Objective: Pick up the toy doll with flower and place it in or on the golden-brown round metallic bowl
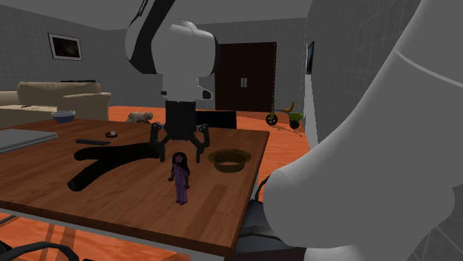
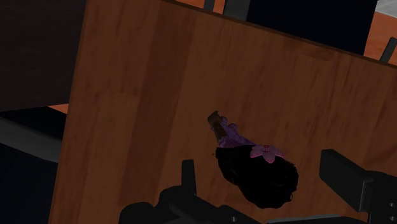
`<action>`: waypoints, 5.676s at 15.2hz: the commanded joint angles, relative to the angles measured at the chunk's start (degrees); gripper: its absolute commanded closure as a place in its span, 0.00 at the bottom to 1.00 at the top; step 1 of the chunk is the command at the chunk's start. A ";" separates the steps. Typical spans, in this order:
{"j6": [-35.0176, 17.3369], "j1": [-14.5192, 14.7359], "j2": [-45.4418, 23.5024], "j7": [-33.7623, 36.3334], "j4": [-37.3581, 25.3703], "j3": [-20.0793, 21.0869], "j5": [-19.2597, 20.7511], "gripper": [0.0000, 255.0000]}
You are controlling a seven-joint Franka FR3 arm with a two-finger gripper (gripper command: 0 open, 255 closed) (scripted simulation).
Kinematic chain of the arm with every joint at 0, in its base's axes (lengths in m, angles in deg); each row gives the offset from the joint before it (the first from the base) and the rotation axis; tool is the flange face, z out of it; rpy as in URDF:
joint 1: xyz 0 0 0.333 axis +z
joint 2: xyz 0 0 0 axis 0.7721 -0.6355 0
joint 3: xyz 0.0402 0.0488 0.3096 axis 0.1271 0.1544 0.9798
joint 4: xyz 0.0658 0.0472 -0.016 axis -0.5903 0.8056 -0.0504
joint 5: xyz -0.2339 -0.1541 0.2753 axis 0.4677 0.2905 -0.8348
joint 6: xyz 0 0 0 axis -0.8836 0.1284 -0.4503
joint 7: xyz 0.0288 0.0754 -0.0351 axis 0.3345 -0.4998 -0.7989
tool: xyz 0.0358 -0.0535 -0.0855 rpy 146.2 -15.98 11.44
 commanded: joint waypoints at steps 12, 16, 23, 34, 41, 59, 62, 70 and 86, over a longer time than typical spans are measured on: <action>1.68 -0.01 0.59 0.10 -1.10 -0.46 0.20 1.00; 4.99 -0.07 1.57 0.34 -3.44 -1.33 0.64 1.00; 10.56 -0.26 2.64 0.85 -7.94 -2.71 1.46 1.00; 18.09 -1.36 1.93 0.76 -15.90 -5.02 3.42 1.00; 19.45 -5.81 -6.19 -5.32 -23.75 -9.38 8.81 1.00; 20.99 -11.64 -24.64 -13.71 -41.74 -14.55 16.81 1.00; 18.65 -11.63 -24.43 -13.90 -39.19 -14.54 16.73 1.00; 12.51 -11.55 -24.47 -14.30 -33.08 -14.44 16.65 1.00; 7.43 -11.46 -25.15 -14.49 -28.65 -14.31 16.72 0.00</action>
